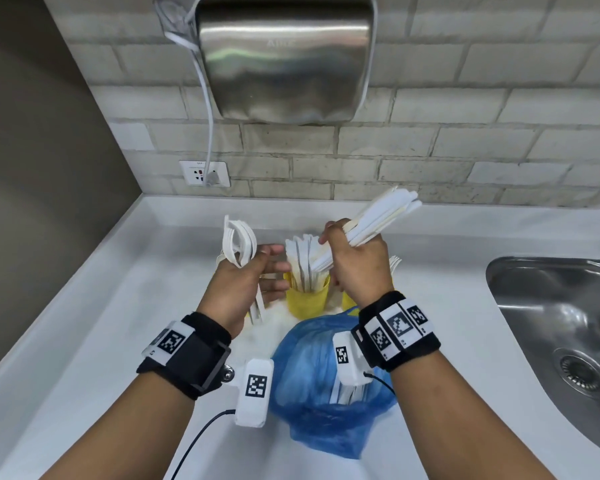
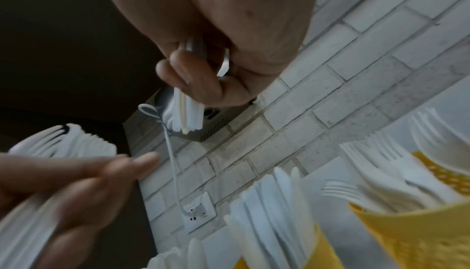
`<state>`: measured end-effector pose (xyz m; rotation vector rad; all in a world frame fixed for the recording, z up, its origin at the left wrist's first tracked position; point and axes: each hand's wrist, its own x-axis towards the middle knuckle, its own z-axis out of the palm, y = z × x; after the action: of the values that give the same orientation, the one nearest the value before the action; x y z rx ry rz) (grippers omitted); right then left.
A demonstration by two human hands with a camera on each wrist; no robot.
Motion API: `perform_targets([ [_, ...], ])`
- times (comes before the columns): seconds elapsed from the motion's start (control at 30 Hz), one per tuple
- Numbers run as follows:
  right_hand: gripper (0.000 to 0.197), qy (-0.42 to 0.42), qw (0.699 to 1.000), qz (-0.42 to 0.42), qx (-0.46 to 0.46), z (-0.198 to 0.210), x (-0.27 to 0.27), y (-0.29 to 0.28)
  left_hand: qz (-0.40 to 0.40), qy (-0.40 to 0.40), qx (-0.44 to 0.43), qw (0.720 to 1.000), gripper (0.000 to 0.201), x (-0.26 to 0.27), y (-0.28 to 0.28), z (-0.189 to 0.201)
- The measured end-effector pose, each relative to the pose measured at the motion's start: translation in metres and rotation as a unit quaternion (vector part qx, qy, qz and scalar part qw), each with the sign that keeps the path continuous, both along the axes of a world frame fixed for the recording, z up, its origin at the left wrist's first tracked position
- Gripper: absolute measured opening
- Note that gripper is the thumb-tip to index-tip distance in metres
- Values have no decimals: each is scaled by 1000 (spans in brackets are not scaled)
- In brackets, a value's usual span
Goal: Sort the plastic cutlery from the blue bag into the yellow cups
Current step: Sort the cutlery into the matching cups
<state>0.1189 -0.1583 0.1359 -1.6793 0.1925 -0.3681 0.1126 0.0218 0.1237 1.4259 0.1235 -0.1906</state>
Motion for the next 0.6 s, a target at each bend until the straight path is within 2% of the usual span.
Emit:
perform_targets([
  [0.23, 25, 48, 998, -48, -17, -18, 13, -13, 79, -62, 73, 992, 32, -1, 27, -9],
  [0.43, 24, 68, 997, 14, -26, -19, 12, 11, 92, -55, 101, 989, 46, -3, 42, -13],
  [0.6, 25, 66, 995, 57, -42, -27, 16, 44, 92, -72, 110, 987, 34, -4, 42, -18],
])
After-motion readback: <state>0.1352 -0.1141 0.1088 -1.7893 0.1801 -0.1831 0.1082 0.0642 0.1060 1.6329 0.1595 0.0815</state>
